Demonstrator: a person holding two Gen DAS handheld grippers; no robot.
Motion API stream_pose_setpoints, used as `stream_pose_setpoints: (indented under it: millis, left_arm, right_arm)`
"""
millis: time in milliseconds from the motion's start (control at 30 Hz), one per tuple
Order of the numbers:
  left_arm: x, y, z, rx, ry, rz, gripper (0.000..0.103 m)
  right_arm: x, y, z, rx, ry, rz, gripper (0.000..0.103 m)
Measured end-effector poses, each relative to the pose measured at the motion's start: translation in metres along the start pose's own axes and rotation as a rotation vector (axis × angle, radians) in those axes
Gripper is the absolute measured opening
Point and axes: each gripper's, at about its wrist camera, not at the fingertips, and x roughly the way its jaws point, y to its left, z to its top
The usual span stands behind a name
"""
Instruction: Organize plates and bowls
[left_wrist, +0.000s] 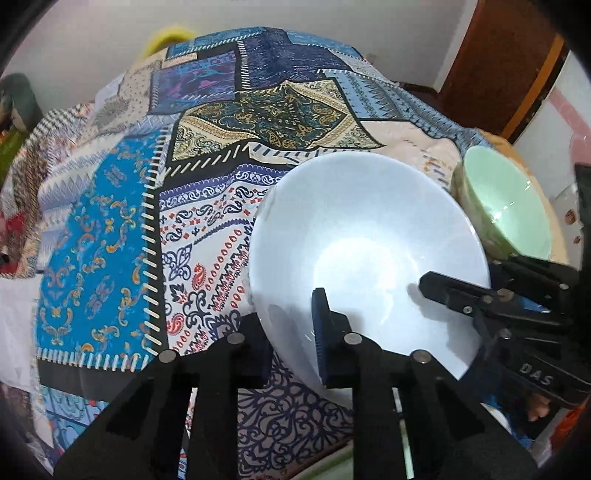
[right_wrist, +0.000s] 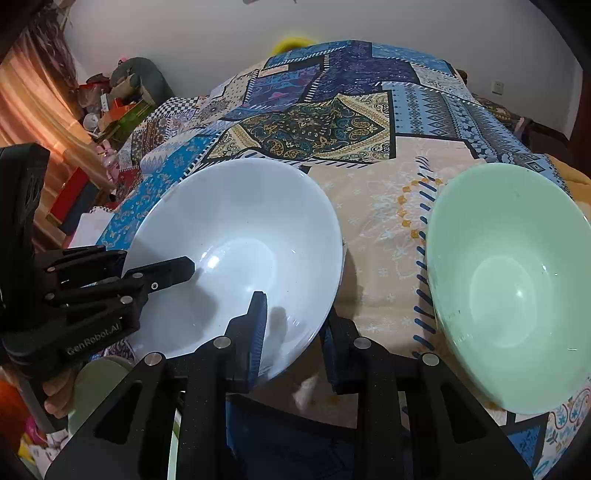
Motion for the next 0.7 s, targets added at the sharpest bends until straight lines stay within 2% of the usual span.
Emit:
stream_pose_setpoints:
  millis: [100,300,700]
  left_arm:
    - [0.000,-0.003,-0.001,0.017,-0.010,0.017,0.018]
    - [-0.011,-0.006,-0.002,0.001,-0.020,-0.006,0.018]
    - [-0.061,-0.013,-0.022,0.002,-0.090,-0.017,0.018]
  right_arm:
    - [-0.003,0.001,0.000,0.009,-0.009,-0.012,0.023]
    - [-0.014,0.004,-0.004,0.014,-0.024,-0.024,0.022]
    - [-0.055,0.031,-0.018,0.002,-0.102,-0.028,0.023]
